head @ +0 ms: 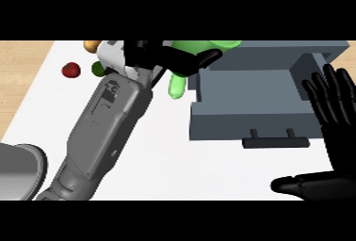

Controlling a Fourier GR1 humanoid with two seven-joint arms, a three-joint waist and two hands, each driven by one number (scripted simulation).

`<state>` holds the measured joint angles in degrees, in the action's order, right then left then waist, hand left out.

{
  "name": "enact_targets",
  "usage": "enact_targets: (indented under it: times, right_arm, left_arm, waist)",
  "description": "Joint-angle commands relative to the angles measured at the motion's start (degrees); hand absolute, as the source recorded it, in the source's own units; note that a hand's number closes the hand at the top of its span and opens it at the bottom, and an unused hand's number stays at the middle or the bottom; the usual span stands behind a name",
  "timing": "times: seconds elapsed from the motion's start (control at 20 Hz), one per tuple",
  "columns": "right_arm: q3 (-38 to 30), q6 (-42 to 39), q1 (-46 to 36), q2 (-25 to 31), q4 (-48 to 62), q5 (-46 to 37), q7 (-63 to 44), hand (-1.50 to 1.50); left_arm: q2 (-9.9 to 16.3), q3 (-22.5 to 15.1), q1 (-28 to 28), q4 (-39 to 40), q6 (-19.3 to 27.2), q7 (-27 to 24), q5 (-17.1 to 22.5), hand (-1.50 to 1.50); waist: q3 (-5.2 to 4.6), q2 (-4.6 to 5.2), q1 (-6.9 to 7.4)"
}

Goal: Pick up the cup, place it into the drawer and close the drawer

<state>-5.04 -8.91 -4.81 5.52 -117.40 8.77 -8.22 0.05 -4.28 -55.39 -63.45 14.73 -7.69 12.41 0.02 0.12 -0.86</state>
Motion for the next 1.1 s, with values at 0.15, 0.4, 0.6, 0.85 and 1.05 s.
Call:
enact_targets:
  times: [0.15, 0.4, 0.6, 0.85, 1.05]
  right_arm:
    - [-0.1, 0.9, -1.3, 0.3, -0.6, 0.1, -2.6, -1.5]
    - [-3.2, -2.1, 1.9, 2.1, -2.5, 4.4, -1.3, -1.5]
    - [-1.8, -1.5, -2.9, 1.6, 2.8, 2.0, 0.4, -1.5]
    - [1.1, -0.8, 1.5, -0.5, -2.4, 0.9, -0.5, -1.5]
    - [0.5, -2.1, -1.6, 0.3, 1.3, 1.6, 1.6, -1.5]
  left_arm:
    - [0.0, -5.6, -7.8, 12.3, 7.1, -3.8, 5.2, 1.5]
    - [0.0, -7.5, -12.8, 22.1, 8.6, -8.4, 8.7, 1.5]
    - [0.0, -12.4, -16.1, 27.2, 11.2, -9.7, 15.2, 1.5]
    - [0.0, -14.5, -15.7, 34.3, 7.5, -13.5, 16.8, 1.5]
    - [0.0, -19.3, -18.9, 36.8, 9.7, -13.0, 19.7, 1.5]
  waist:
    - [-0.01, 0.05, -0.47]
    - [0.02, 0.16, -1.47]
    - [0.03, 0.39, -1.91]
    - [0.02, 0.44, -2.41]
    - [0.06, 0.84, -4.05]
